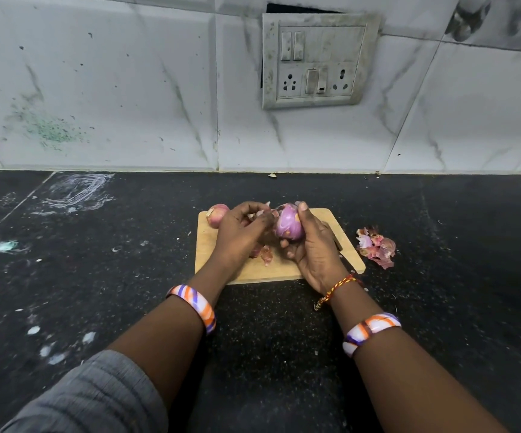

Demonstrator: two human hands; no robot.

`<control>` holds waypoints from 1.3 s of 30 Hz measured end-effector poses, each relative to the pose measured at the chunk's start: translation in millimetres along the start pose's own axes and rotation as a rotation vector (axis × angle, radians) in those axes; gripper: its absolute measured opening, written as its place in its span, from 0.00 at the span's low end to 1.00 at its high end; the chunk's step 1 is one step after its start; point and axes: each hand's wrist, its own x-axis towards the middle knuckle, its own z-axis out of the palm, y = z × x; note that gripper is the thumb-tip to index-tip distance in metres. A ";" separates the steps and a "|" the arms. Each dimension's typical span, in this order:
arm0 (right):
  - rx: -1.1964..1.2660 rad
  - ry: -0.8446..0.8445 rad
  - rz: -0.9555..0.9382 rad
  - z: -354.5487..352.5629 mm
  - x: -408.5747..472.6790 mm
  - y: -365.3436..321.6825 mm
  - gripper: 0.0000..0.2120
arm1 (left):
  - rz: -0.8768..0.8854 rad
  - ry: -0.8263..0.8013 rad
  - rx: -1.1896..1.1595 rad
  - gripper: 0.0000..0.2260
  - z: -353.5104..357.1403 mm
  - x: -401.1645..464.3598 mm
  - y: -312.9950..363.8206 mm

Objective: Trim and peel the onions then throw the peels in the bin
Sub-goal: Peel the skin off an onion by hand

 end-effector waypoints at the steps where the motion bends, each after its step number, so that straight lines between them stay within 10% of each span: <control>1: -0.017 0.003 -0.007 0.4 -0.2 0.2 0.13 | -0.006 -0.017 0.016 0.04 -0.2 -0.5 0.4; 27: -0.368 0.006 -0.117 1.2 0.1 6.9 0.09 | 0.176 0.148 0.375 0.06 0.4 -4.1 0.3; 39: -0.156 -0.023 -0.051 -3.3 2.2 4.7 0.14 | 0.093 0.072 0.220 0.09 -0.1 -1.8 0.2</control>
